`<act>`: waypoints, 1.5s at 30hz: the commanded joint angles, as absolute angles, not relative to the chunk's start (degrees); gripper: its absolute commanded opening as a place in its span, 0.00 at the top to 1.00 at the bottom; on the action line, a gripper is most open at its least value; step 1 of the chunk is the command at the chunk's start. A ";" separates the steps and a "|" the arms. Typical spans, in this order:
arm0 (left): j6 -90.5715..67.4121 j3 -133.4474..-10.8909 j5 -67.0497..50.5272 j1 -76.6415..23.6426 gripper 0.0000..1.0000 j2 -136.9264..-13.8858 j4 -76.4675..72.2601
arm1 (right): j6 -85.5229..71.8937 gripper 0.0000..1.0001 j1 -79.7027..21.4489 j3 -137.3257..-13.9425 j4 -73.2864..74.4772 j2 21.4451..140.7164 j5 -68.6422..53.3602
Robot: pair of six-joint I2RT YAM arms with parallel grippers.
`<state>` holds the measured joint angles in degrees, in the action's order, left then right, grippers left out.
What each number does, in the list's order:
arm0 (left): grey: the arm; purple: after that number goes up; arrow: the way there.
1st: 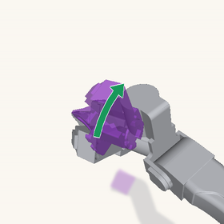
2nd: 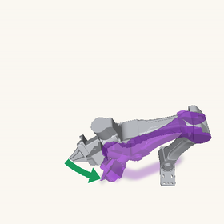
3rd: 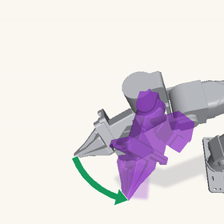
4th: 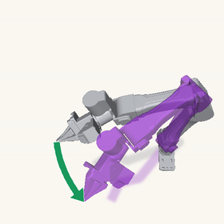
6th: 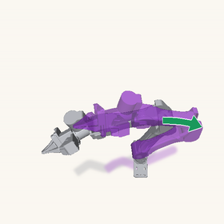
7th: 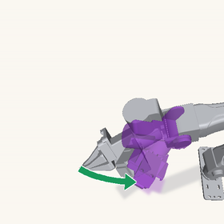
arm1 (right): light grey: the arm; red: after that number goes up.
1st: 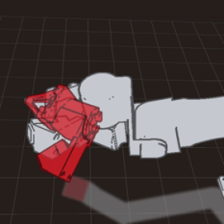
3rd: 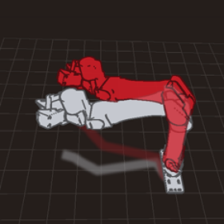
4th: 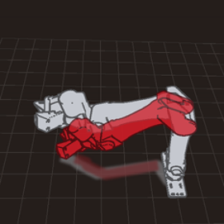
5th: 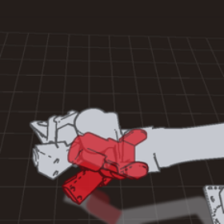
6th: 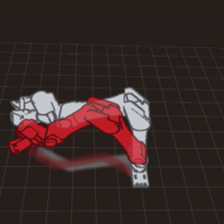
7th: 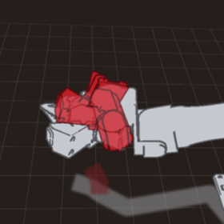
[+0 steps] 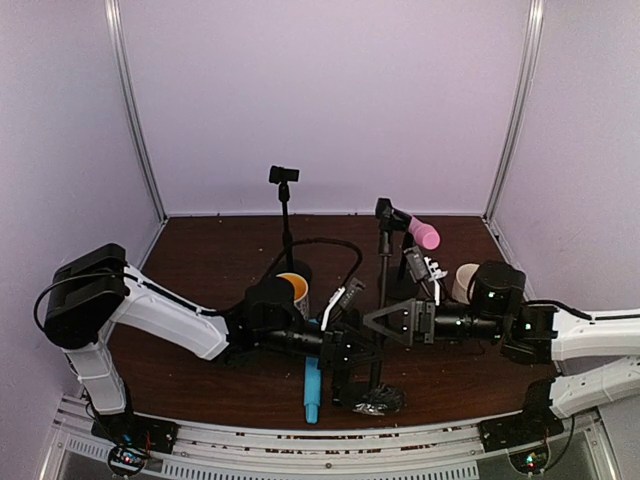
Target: Attach the microphones to the stand
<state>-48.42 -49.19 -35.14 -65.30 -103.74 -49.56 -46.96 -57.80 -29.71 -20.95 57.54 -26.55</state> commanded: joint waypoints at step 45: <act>-41.75 -56.40 -24.58 -63.85 1.00 -101.23 -34.77 | -43.94 0.17 -57.35 -28.37 -27.54 55.79 -33.31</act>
<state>-43.88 -54.98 -34.22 -65.04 -103.18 -39.51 -40.82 -55.31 -29.56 -24.27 58.94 -31.64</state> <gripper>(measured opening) 0.151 0.833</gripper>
